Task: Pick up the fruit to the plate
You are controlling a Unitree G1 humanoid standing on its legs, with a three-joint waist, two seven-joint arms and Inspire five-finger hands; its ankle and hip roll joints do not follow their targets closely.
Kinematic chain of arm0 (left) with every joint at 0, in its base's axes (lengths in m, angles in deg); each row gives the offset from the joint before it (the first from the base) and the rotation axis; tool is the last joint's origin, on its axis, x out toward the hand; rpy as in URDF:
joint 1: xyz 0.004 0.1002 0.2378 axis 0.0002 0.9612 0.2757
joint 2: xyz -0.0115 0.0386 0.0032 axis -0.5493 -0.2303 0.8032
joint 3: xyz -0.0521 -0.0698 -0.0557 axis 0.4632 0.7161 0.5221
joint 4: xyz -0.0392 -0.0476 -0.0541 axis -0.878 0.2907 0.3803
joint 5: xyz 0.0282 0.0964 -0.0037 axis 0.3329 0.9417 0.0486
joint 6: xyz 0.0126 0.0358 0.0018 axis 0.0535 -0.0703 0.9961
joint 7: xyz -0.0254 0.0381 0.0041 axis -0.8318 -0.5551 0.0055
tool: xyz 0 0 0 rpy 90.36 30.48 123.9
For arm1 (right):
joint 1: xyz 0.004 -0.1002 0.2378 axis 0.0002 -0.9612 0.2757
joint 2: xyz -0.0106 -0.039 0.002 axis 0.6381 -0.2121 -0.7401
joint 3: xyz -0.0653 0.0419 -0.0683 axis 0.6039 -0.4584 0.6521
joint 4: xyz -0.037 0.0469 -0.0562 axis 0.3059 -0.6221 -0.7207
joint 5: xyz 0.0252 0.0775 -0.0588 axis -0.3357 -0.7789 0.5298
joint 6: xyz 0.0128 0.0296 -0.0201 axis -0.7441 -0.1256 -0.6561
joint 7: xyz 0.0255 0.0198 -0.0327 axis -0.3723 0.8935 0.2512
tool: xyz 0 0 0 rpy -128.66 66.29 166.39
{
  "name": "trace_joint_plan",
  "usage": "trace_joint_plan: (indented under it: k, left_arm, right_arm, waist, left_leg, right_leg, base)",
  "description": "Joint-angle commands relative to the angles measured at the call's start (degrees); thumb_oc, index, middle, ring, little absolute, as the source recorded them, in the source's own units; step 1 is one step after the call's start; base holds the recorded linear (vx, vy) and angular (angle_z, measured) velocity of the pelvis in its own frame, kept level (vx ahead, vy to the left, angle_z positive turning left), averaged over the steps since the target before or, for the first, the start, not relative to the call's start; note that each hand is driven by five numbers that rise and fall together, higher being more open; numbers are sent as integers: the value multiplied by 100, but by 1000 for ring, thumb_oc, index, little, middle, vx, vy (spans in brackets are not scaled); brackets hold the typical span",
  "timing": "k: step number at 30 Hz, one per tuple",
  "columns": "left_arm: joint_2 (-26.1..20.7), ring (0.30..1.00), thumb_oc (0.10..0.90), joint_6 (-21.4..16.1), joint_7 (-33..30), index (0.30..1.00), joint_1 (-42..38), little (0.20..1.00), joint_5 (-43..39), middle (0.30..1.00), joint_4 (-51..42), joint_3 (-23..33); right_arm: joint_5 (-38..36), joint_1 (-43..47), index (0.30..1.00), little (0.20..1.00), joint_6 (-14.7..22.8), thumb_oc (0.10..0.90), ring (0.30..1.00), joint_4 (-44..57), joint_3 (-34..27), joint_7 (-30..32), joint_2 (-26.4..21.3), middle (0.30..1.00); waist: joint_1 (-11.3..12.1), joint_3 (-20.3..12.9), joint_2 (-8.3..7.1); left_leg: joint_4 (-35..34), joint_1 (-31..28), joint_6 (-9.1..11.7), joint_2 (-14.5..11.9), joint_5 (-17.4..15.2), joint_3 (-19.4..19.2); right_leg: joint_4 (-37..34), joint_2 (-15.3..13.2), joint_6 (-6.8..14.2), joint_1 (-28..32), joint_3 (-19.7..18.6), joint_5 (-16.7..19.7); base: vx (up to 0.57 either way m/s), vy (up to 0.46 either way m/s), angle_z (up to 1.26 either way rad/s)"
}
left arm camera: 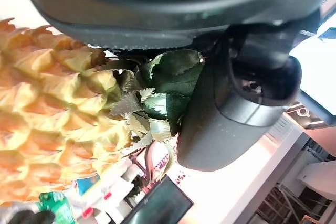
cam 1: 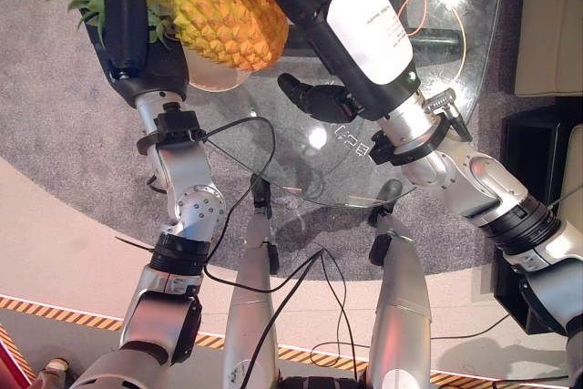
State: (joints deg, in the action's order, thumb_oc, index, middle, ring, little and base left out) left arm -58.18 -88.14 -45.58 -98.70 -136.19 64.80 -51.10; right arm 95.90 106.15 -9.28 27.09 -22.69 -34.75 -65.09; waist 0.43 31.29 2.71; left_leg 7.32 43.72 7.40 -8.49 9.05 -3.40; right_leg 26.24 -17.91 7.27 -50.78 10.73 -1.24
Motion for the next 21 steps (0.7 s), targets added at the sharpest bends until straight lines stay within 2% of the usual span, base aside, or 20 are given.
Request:
trace_joint_plan:
  k: [1, 16, 21]
  left_arm:
    - [-194, 300, 100, -713, 21, 300, -779, 200, 651, 300, -406, 263]
    - [-230, 300, 100, -738, -238, 300, -916, 200, 1097, 300, -213, 317]
    - [-329, 300, 100, -772, -734, 300, -939, 200, 1901, 300, -114, 336]
  right_arm:
    - [-57, 567, 900, 900, 261, 800, 900, 439, -424, 566, 207, 900]
    - [25, 530, 900, 900, 175, 800, 900, 370, -626, 735, 259, 900]
    - [-163, 417, 900, 900, -1, 800, 900, 225, -740, 1020, 244, 900]
  waist:
    - [98, -150, -153]
    - [57, -150, -155]
    - [40, -150, -150]
  left_leg:
    - [502, 202, 133, 44, -424, 78]
    - [484, 224, 143, 24, -423, 46]
    - [441, 197, 147, 30, -416, 34]
  right_leg:
    - [-1109, 103, 358, 530, 105, 505]
    - [-1139, 105, 362, 495, 113, 521]
    - [-1182, 112, 356, 521, 99, 526]
  base:
    - [0, 0, 0]
    - [0, 0, 0]
    - [0, 0, 0]
